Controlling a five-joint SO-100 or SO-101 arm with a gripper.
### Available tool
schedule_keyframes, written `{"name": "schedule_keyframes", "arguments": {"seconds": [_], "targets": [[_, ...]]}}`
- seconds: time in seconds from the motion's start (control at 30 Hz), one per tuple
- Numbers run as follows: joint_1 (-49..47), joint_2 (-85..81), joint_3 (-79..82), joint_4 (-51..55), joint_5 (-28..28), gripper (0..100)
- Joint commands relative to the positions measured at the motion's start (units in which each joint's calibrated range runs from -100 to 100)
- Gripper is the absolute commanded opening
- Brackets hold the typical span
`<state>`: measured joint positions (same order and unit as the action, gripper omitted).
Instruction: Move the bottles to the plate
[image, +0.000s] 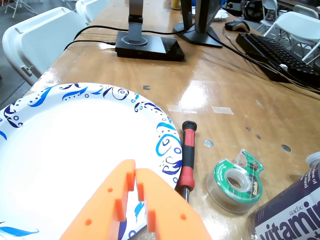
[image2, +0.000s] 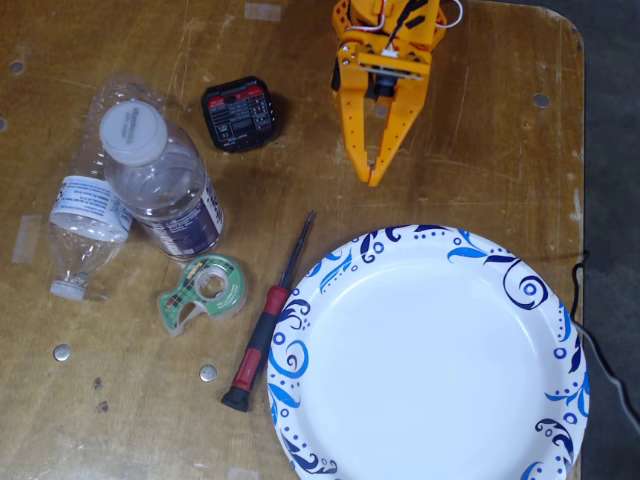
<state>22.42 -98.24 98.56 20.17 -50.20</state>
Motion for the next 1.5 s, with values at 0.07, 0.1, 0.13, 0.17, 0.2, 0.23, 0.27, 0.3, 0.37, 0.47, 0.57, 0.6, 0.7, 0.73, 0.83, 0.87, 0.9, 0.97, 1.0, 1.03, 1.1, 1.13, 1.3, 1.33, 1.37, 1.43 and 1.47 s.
{"name": "schedule_keyframes", "arguments": {"seconds": [0.07,0.1,0.13,0.17,0.2,0.23,0.27,0.3,0.37,0.47,0.57,0.6,0.7,0.73,0.83,0.87,0.9,0.97,1.0,1.03,1.1,1.13,1.3,1.33,1.37,1.43,1.47], "targets": [[3.51,-0.5,0.45,4.55,1.53,1],[3.51,-0.5,0.45,4.55,1.53,1],[3.51,-0.5,0.45,4.55,1.58,1],[3.51,-0.5,0.45,4.46,1.79,1],[3.51,-0.5,0.45,4.37,2.73,1],[3.51,-0.5,0.45,4.46,3.87,1],[3.51,-0.5,0.45,4.46,4.71,1],[3.51,-0.5,0.45,4.46,5.23,1],[3.51,-0.5,0.45,4.55,5.39,1],[3.51,-0.5,0.45,4.55,5.39,1],[3.51,-0.5,0.45,4.2,5.33,1],[3.51,-0.5,0.45,3.85,5.33,1],[3.51,-0.58,0.36,2.81,5.33,1],[3.51,-0.58,0.36,1.15,5.33,1],[3.61,-0.58,0.36,-6.94,5.33,1],[3.61,-0.58,0.45,-9.99,5.33,1],[3.61,-0.58,0.45,-12.95,5.33,1],[3.61,-0.58,0.45,-17.21,5.33,1],[3.61,-0.58,0.45,-18.78,5.33,1],[3.61,-0.58,0.45,-20.08,5.33,1],[3.94,-0.58,0.45,-21.91,5.33,1],[4.48,-0.58,0.45,-22.69,5.33,1],[8.03,-0.5,0.45,-23.83,5.33,1],[9.0,-0.5,0.45,-23.83,5.33,1],[10.08,-0.58,0.45,-23.83,5.33,1],[13.1,-0.58,0.45,-24.26,5.33,1],[14.61,-0.58,0.45,-24.78,5.33,1]]}}
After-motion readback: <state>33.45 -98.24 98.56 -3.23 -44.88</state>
